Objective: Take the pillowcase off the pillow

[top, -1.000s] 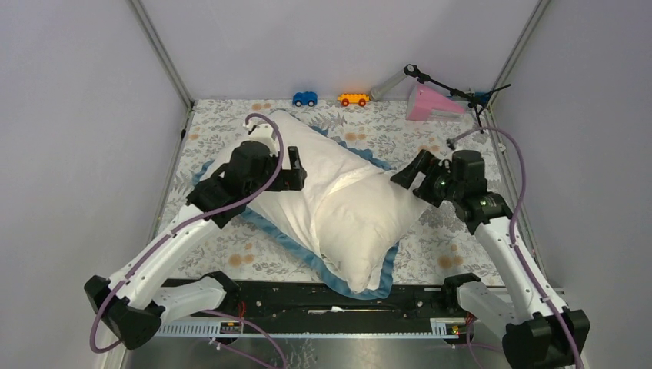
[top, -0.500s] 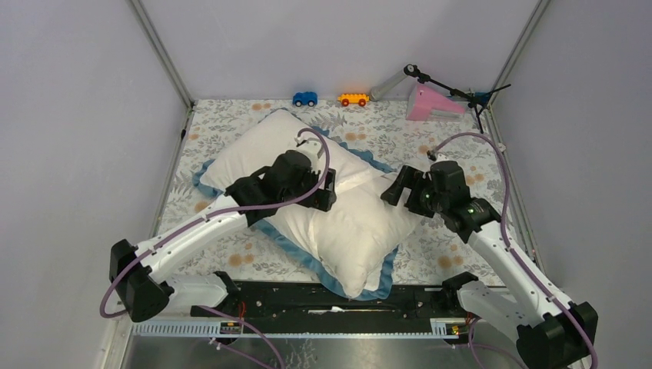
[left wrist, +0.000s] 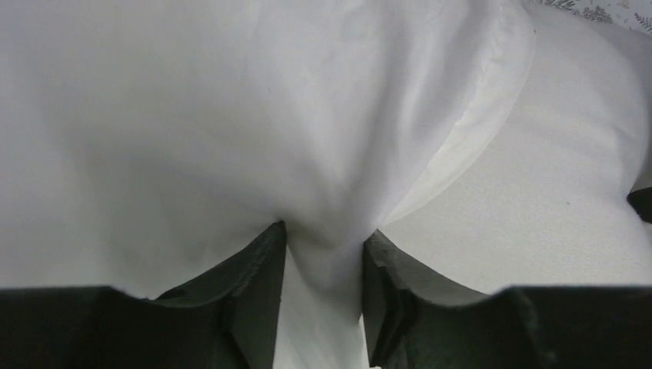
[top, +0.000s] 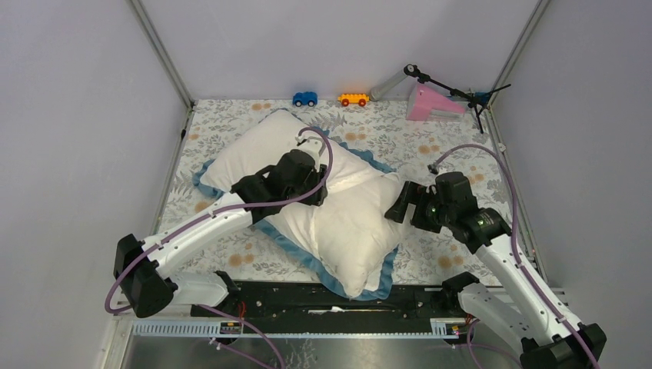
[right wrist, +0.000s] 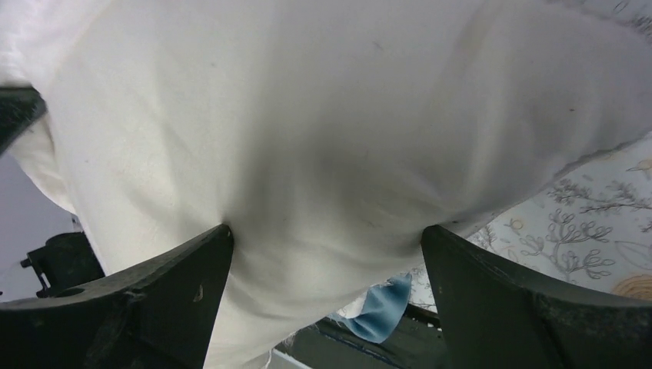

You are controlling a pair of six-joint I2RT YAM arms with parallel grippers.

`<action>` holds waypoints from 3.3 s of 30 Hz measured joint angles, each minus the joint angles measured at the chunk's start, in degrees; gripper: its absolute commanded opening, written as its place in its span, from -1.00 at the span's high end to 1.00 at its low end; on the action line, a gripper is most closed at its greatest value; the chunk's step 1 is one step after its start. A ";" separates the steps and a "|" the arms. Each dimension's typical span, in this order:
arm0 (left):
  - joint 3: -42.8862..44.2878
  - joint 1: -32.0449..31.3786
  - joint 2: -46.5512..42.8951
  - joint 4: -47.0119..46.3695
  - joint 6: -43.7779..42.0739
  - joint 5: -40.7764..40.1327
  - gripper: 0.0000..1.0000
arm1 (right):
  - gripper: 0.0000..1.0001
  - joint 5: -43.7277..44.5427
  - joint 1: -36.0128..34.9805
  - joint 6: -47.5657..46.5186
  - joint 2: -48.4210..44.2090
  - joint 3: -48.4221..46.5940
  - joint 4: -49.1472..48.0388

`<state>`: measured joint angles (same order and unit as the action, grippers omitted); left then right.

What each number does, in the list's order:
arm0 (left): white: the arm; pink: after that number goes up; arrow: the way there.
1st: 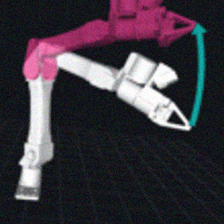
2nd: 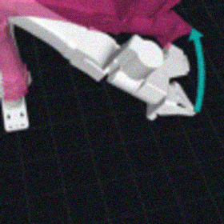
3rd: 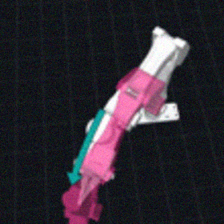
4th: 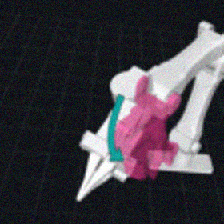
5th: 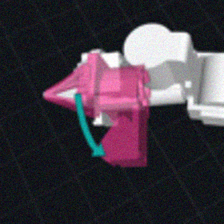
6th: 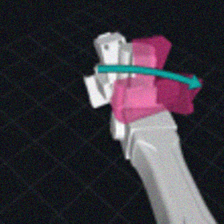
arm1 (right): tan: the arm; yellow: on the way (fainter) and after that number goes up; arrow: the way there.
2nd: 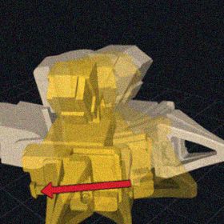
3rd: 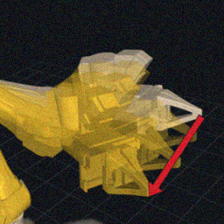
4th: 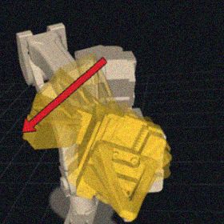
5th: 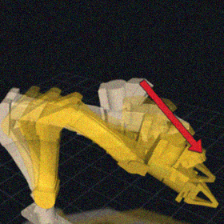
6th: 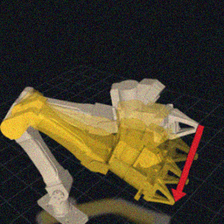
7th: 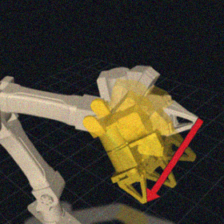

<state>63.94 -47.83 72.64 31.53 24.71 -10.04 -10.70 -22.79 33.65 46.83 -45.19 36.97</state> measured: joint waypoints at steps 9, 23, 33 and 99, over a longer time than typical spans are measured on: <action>-0.48 0.61 -0.15 -1.57 2.60 -1.16 1.00 | 1.00 -5.97 -1.25 2.45 -0.46 7.48 -8.44; -24.83 21.62 -19.37 -16.79 21.40 1.05 1.00 | 1.00 18.51 -4.07 3.02 -7.69 2.82 -9.75; -30.69 27.80 -27.23 -17.22 31.08 4.92 1.00 | 1.00 24.72 -5.09 2.19 -13.38 1.22 -5.35; -30.56 -5.03 -21.03 -13.18 28.83 9.33 -0.33 | 1.00 24.72 -30.84 -10.80 22.43 -11.34 -17.25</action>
<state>33.39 -52.86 51.62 18.35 53.54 -0.71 14.02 -53.63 22.85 69.25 -56.53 19.73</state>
